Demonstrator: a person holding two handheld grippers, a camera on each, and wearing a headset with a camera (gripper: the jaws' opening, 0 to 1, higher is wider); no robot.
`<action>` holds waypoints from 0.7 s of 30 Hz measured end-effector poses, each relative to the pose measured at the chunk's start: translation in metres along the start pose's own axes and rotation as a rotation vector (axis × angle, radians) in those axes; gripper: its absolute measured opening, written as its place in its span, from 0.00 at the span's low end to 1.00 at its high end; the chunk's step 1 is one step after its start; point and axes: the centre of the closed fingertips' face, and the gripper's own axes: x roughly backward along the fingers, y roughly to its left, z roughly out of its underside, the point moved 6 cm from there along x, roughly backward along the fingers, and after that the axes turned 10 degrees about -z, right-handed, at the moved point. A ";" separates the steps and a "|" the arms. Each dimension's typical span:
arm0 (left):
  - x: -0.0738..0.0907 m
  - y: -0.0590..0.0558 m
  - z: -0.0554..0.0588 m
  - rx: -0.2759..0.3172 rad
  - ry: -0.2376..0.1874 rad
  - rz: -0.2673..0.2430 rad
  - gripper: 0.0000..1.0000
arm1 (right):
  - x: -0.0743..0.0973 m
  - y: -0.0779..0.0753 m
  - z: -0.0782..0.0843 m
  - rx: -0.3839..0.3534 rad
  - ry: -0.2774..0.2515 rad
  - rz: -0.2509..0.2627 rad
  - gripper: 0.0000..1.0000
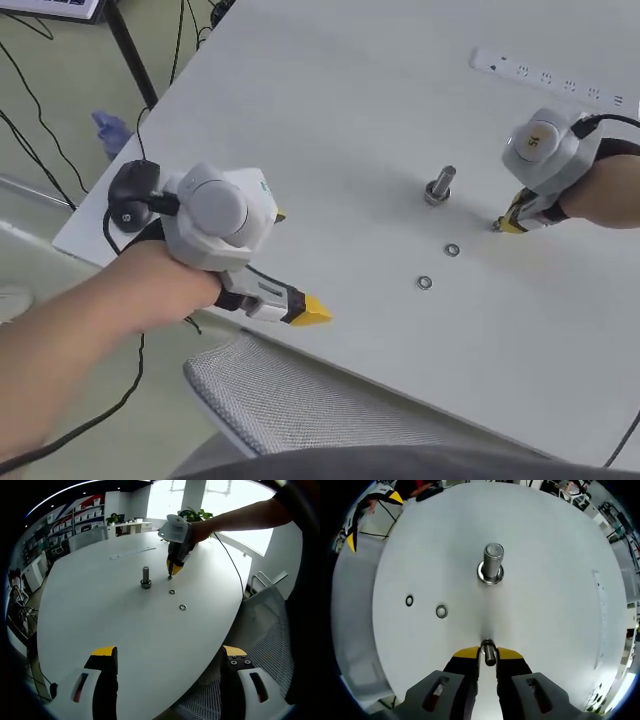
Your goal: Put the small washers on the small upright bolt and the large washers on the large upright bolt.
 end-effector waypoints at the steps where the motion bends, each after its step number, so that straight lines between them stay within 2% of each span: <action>1: 0.000 0.000 0.000 0.000 0.001 0.000 0.84 | -0.001 0.000 0.000 -0.001 0.000 0.000 0.13; 10: 0.001 0.001 0.002 -0.001 0.007 -0.001 0.83 | -0.007 0.001 -0.003 0.002 0.006 -0.006 0.13; 21: 0.000 -0.002 0.002 -0.006 0.010 0.008 0.83 | -0.006 -0.001 -0.004 -0.011 0.001 -0.008 0.14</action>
